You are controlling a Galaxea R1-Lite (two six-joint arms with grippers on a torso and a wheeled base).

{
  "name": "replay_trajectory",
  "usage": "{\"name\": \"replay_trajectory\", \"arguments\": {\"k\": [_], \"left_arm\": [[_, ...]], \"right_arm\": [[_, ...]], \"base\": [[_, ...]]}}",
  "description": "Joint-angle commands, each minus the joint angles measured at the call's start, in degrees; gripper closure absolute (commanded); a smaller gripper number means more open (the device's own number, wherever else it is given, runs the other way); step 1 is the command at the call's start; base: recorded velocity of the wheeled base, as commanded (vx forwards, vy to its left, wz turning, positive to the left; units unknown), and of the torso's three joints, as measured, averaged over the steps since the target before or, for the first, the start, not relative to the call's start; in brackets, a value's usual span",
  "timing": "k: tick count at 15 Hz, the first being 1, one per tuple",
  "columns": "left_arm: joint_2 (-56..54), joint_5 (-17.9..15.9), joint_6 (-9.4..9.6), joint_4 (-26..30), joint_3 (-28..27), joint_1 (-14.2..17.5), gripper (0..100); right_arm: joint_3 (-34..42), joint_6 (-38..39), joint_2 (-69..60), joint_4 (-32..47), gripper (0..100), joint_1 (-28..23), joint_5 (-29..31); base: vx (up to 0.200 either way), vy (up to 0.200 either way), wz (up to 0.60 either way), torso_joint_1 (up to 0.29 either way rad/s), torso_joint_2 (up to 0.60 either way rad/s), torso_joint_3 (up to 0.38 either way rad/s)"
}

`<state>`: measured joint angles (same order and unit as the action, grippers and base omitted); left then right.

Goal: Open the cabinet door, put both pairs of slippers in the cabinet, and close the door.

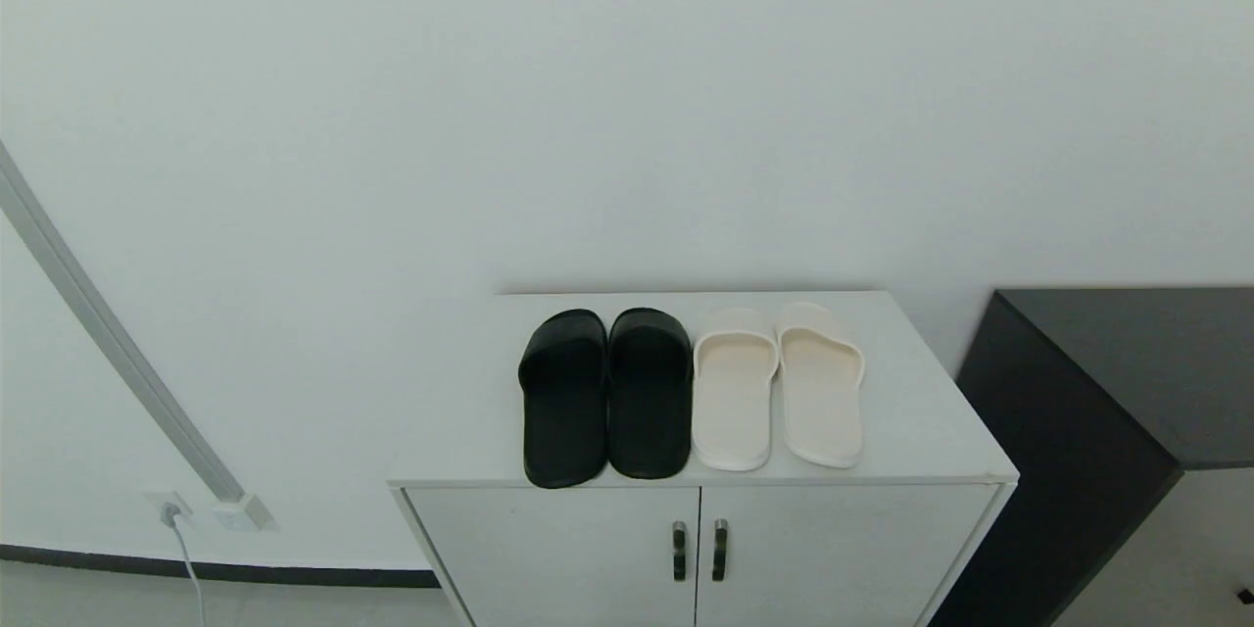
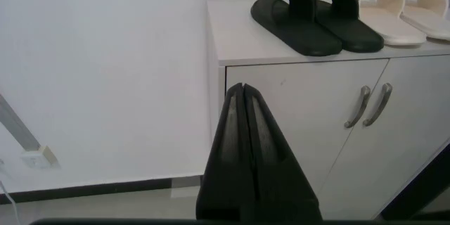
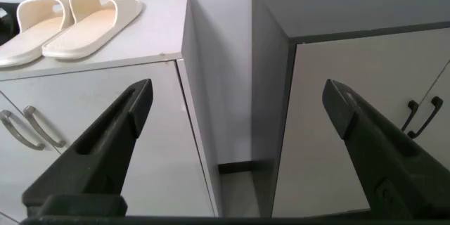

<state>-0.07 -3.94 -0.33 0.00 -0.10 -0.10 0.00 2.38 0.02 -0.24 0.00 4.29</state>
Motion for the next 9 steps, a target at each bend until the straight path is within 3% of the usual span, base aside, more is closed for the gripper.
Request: {"name": "replay_trajectory", "arguments": {"k": [1,5,6,7,9], "left_arm": [[0.07,-0.02,-0.02,0.0,0.01,0.01,100],[0.07,-0.02,-0.02,0.0,0.01,0.01,100],[0.07,-0.02,0.07,0.0,0.01,0.01,100],[0.07,-0.02,-0.11,0.0,0.01,0.01,100],[0.07,-0.02,0.07,0.0,0.01,0.01,100]], "right_arm": [[0.0,-0.09,-0.02,-0.02,0,0.0,0.02],[-1.41,-0.44,0.5,-0.55,0,-0.09,0.19],[-6.59,0.52,2.44,-0.72,0,0.09,0.19],[-18.98,6.24,10.87,4.81,0,1.32,0.1],[-17.67,-0.8,18.61,8.68,0,1.41,-4.99]], "base": [[0.0,0.0,0.0,0.0,0.0,0.0],[0.0,0.0,0.0,0.0,0.0,0.0],[0.0,0.0,0.0,0.0,0.0,0.0],[0.0,0.0,0.0,0.0,0.0,0.0],[0.0,0.0,0.0,0.0,0.0,0.0]]}}
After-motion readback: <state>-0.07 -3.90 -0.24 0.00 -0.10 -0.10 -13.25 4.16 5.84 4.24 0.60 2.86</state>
